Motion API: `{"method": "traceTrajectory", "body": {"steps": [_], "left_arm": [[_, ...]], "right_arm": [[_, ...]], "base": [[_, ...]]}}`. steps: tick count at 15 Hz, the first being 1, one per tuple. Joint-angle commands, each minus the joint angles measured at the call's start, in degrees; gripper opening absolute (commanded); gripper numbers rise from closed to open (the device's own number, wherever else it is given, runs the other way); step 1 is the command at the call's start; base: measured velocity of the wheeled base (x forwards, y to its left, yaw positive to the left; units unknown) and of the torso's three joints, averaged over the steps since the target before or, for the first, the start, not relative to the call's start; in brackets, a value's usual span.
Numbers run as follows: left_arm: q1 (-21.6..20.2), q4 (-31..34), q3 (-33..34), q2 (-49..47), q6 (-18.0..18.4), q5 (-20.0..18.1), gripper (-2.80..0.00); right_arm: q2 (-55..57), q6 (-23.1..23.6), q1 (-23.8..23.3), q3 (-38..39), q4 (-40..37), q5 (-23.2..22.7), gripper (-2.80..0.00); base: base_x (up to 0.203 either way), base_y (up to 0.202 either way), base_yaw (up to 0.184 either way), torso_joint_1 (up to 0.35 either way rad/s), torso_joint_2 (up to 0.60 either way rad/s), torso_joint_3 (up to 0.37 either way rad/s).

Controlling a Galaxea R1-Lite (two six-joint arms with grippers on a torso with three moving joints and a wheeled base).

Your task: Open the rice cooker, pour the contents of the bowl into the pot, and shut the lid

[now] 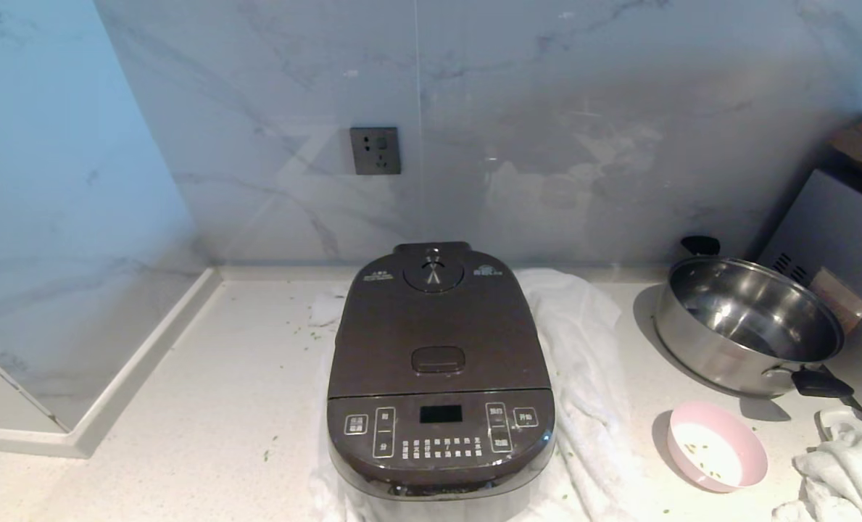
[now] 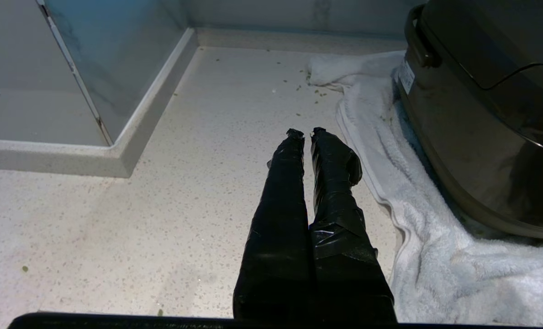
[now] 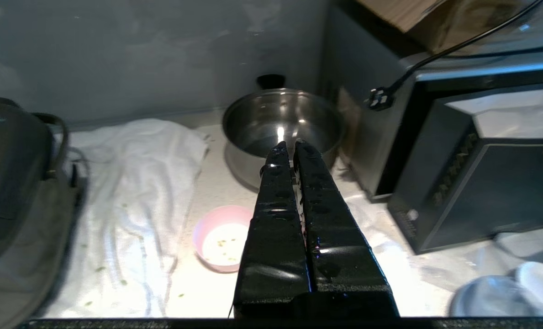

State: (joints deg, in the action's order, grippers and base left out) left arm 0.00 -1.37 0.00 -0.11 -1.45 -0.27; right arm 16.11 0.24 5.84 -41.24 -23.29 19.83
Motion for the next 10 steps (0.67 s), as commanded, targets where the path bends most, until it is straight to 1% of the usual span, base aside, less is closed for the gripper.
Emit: {"method": "traceTrajectory", "body": {"steps": [1,2,3,4,6,8,9,10], "left_arm": [[0.0,-0.1,0.4,0.0,0.0,0.0,-2.80],[0.0,-0.1,0.4,0.0,0.0,0.0,-2.80],[0.0,-0.1,0.4,0.0,0.0,0.1,-2.80],[0.0,-0.1,0.4,0.0,0.0,0.1,-2.80],[0.0,-0.2,0.4,0.0,-0.3,0.1,-2.80],[0.0,-0.1,0.4,0.0,-0.3,0.1,-2.80],[0.0,-0.2,0.4,0.0,-0.3,0.1,-2.80],[0.0,-0.2,0.4,0.0,-0.3,0.1,-2.80]], "right_arm": [[-0.5,1.8,-1.6,-0.8,-0.3,-0.1,-2.80],[-1.0,3.7,-4.0,-0.7,-0.3,-0.8,-2.80],[-2.9,4.9,-5.8,-0.4,-0.3,-4.1,-2.80],[-4.9,5.5,-6.4,0.1,-0.4,-7.7,-2.80],[-8.4,5.8,-6.3,2.2,-0.3,-9.3,-2.80],[-13.7,6.8,-6.2,7.4,-0.3,-14.4,-2.80],[-15.3,7.2,-6.2,10.8,-0.3,-16.4,-2.80],[-15.8,7.4,-6.2,14.0,-0.2,-17.4,-2.80]], "base": [[0.000,0.000,0.000,0.000,0.00,0.000],[0.000,0.000,0.000,0.000,0.00,0.000],[0.000,0.000,0.000,0.000,0.00,0.000],[0.000,0.000,0.000,0.000,0.00,0.000],[0.000,0.000,0.000,0.000,0.00,0.000],[0.000,0.000,0.000,0.000,0.00,0.000],[0.000,0.000,0.000,0.000,0.00,0.000],[0.000,0.000,0.000,0.000,0.00,0.000]]}}
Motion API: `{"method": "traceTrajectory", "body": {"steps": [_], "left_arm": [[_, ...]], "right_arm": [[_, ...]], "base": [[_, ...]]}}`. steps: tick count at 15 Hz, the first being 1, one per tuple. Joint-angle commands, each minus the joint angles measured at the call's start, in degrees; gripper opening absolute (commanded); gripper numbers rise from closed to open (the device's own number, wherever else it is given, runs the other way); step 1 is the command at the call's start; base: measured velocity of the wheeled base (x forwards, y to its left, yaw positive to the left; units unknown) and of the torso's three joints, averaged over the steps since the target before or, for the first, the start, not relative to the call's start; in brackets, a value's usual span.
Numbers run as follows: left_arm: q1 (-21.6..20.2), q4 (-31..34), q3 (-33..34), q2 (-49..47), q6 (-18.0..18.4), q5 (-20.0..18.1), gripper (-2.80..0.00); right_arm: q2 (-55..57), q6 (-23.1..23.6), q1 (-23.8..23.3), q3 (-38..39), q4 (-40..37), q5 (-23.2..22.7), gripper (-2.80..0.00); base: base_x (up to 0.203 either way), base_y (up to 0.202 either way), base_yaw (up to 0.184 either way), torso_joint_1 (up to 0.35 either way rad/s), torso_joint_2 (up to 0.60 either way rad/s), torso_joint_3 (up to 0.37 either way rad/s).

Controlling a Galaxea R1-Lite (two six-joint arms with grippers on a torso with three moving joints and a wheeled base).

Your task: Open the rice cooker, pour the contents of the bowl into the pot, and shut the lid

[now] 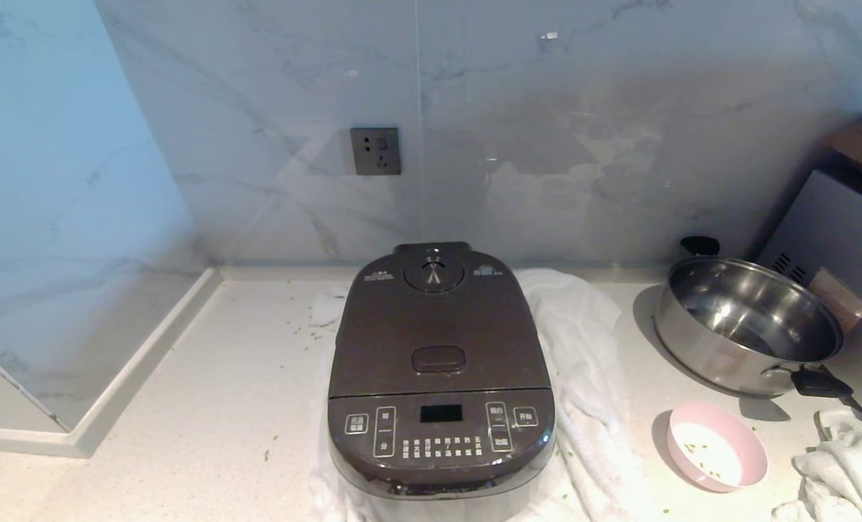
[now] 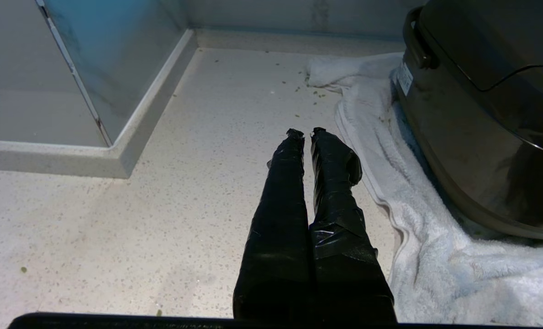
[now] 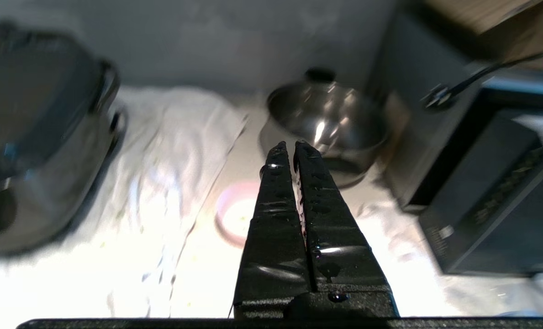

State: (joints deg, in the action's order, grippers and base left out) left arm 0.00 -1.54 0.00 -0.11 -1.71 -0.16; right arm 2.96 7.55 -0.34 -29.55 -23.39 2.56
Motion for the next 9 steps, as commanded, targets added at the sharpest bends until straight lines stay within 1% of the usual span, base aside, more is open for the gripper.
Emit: {"method": "traceTrajectory", "body": {"steps": [1,3,4,5,7,8,9], "left_arm": [[0.0,0.0,0.4,0.0,0.0,0.0,-2.80],[0.0,0.0,0.4,0.0,0.0,0.0,-2.80],[0.0,0.0,0.4,0.0,0.0,0.0,-2.80],[0.0,0.0,0.4,0.0,0.0,0.0,-2.80],[0.0,0.0,0.4,0.0,0.0,0.0,-2.80],[0.0,0.0,0.4,0.0,-0.1,0.0,-2.80],[0.0,0.0,0.4,0.0,0.0,0.0,-2.80]], "right_arm": [[-2.9,0.0,0.0,5.0,0.0,-0.7,-2.80],[-3.0,0.0,0.1,10.9,1.8,-1.0,-2.80],[-3.0,0.0,0.1,14.3,4.5,-1.1,-2.80],[-3.0,0.2,0.1,17.9,8.2,-1.1,-2.80],[-3.0,1.6,0.1,26.3,19.5,-1.7,-2.80],[-3.0,2.1,0.1,29.3,25.4,-3.1,-2.80],[-3.0,2.7,0.1,31.1,27.2,-5.0,-2.80]], "base": [[0.000,0.000,0.000,0.000,0.00,0.000],[0.000,0.000,0.000,0.000,0.00,0.000],[0.000,0.000,0.000,0.000,0.00,0.000],[0.000,0.000,0.000,0.000,0.00,0.000],[0.000,0.000,0.000,0.000,0.00,0.000],[0.000,0.000,0.000,0.000,0.00,0.000],[0.000,0.000,0.000,0.000,0.00,0.000]]}}
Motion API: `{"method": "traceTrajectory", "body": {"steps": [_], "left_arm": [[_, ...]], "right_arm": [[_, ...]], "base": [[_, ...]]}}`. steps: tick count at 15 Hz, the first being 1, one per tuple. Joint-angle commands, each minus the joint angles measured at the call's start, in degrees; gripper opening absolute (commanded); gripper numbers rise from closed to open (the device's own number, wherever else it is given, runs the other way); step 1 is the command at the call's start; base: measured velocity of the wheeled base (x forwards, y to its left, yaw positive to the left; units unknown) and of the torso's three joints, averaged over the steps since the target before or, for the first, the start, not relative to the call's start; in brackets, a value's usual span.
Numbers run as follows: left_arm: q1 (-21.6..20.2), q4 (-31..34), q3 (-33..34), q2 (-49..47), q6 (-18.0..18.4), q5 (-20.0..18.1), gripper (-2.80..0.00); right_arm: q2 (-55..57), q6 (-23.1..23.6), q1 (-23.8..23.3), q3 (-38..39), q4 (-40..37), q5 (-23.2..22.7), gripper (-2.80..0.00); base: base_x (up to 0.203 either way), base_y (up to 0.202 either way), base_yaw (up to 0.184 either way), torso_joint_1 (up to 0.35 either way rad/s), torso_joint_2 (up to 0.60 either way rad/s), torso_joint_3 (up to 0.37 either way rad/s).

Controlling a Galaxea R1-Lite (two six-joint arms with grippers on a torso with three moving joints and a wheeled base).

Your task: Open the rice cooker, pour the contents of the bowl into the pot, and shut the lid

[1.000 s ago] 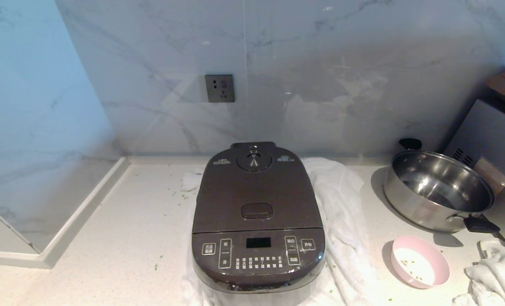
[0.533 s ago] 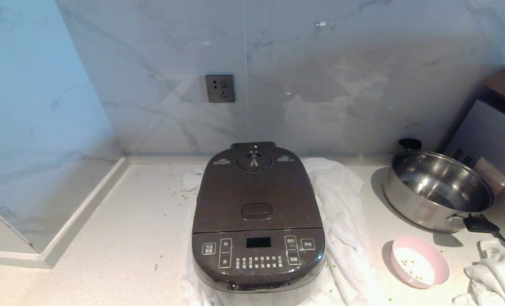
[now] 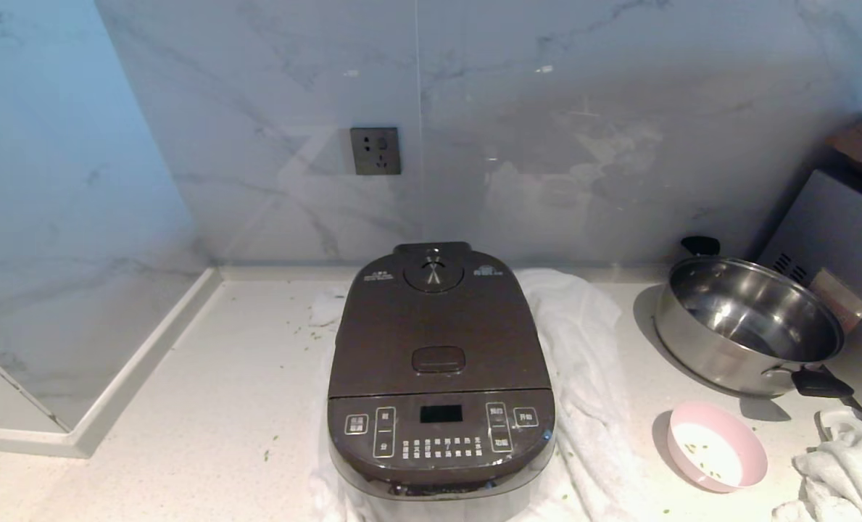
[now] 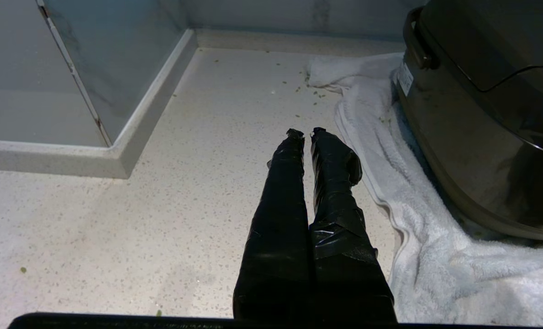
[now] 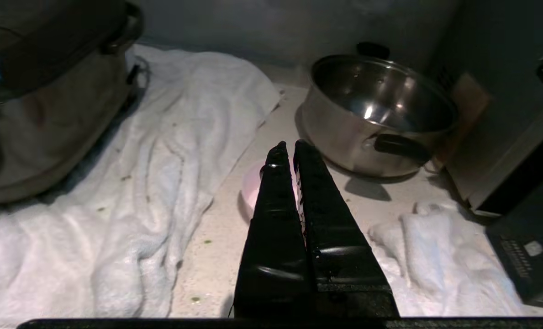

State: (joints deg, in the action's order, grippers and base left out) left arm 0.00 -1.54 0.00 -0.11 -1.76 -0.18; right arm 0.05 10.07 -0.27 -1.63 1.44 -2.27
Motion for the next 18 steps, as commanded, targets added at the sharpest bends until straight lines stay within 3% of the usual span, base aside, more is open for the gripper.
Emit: {"method": "traceTrajectory", "body": {"steps": [1,5,18], "left_arm": [[0.0,0.0,0.4,0.0,0.0,0.0,-2.80],[0.0,0.0,0.4,0.0,0.0,0.0,-2.80],[0.0,0.1,0.4,0.0,0.0,-0.1,-2.80]], "right_arm": [[-0.1,-0.6,0.1,2.9,1.0,-1.3,-2.80],[0.0,-4.7,0.2,2.9,0.8,-0.6,-2.80],[0.0,-5.8,0.2,2.9,0.8,-0.5,-2.80]], "base": [[0.000,0.000,0.000,0.000,0.00,0.000],[0.000,0.000,0.000,0.000,0.00,0.000],[0.000,0.000,0.000,0.000,0.00,0.000]]}}
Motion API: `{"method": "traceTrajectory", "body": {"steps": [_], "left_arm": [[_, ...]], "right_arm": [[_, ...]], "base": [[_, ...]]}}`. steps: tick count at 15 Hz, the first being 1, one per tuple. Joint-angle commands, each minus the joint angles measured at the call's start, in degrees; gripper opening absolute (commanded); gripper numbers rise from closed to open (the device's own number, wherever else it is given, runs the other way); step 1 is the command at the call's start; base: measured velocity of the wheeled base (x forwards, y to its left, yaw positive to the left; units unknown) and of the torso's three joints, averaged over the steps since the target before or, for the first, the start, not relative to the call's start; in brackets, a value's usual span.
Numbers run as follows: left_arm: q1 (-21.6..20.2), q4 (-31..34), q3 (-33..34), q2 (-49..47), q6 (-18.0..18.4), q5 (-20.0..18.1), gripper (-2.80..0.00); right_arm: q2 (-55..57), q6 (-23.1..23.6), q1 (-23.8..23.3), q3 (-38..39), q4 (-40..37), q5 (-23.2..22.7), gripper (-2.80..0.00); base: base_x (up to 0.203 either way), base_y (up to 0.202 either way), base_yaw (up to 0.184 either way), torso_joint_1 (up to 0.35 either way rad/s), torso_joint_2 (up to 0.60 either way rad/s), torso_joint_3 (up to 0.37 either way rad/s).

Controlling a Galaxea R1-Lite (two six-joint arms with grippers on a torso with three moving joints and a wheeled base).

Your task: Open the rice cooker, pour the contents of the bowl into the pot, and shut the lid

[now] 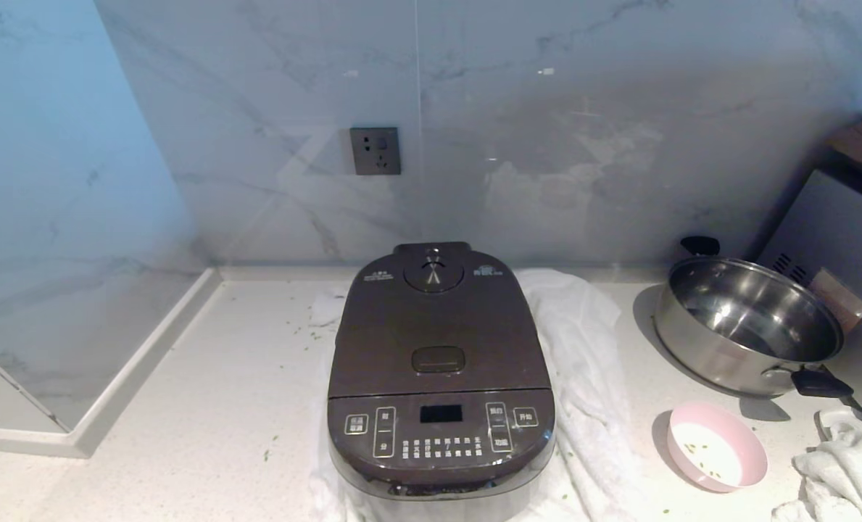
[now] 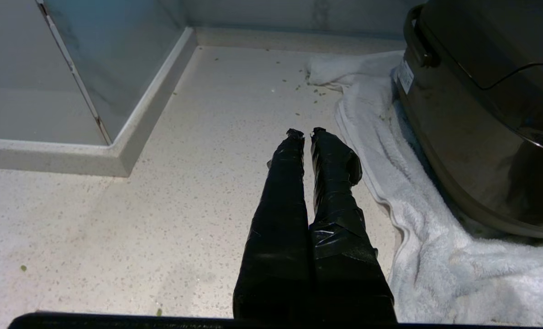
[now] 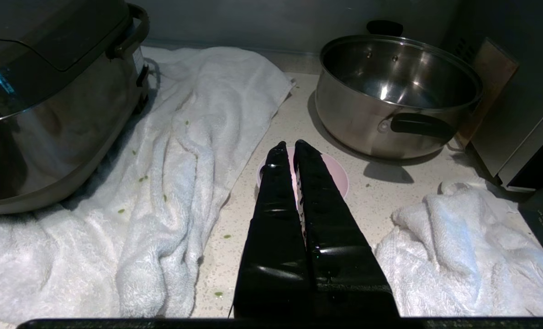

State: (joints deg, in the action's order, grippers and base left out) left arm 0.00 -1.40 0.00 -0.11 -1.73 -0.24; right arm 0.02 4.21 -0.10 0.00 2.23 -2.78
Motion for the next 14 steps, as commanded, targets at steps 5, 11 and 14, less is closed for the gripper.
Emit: {"method": "traceTrajectory", "body": {"steps": [5,11,14], "left_arm": [[0.0,0.3,0.3,0.0,0.1,0.0,-2.80],[0.0,0.3,0.3,0.0,0.1,0.0,-2.80],[0.0,0.3,0.3,0.0,0.1,0.0,-2.80]], "right_arm": [[0.0,-1.4,0.0,1.2,0.1,1.2,-2.80],[0.0,-1.5,0.0,1.2,0.1,1.2,-2.80],[0.0,-1.4,0.0,1.2,0.1,1.2,-2.80]], "base": [[0.000,0.000,0.000,0.000,0.00,0.000],[0.000,0.000,0.000,0.000,0.00,0.000],[0.000,0.000,0.000,0.000,0.00,0.000]]}}
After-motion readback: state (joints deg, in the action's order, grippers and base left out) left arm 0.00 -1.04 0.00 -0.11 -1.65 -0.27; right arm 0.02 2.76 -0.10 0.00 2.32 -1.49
